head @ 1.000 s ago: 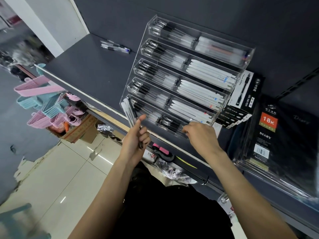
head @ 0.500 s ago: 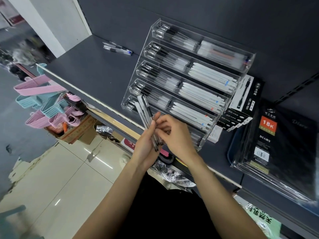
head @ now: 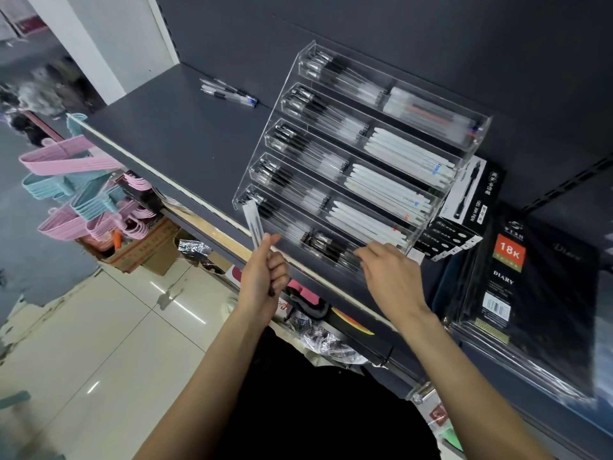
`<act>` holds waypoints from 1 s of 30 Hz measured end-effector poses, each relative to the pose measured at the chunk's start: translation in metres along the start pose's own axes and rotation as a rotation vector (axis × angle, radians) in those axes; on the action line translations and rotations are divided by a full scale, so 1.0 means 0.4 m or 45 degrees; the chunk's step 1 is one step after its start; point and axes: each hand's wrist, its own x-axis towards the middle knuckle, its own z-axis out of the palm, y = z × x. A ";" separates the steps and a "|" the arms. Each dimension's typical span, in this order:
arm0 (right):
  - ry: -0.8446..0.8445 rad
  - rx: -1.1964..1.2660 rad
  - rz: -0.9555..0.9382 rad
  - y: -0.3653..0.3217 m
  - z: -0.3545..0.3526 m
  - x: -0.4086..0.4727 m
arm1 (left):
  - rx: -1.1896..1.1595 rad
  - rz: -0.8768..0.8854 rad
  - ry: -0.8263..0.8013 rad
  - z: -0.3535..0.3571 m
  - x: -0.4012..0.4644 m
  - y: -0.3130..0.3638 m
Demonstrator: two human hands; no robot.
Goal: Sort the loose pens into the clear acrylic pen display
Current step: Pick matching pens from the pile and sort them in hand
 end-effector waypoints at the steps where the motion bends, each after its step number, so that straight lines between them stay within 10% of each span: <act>1: -0.017 -0.036 0.001 -0.003 0.008 0.005 | -0.005 0.012 -0.002 0.004 -0.001 0.002; 23: -0.055 -0.181 0.053 -0.022 0.014 0.028 | 0.005 0.103 -0.148 0.033 -0.013 0.016; 30: 0.195 0.941 0.265 -0.076 -0.079 0.009 | 0.065 0.068 -0.212 0.060 -0.025 0.011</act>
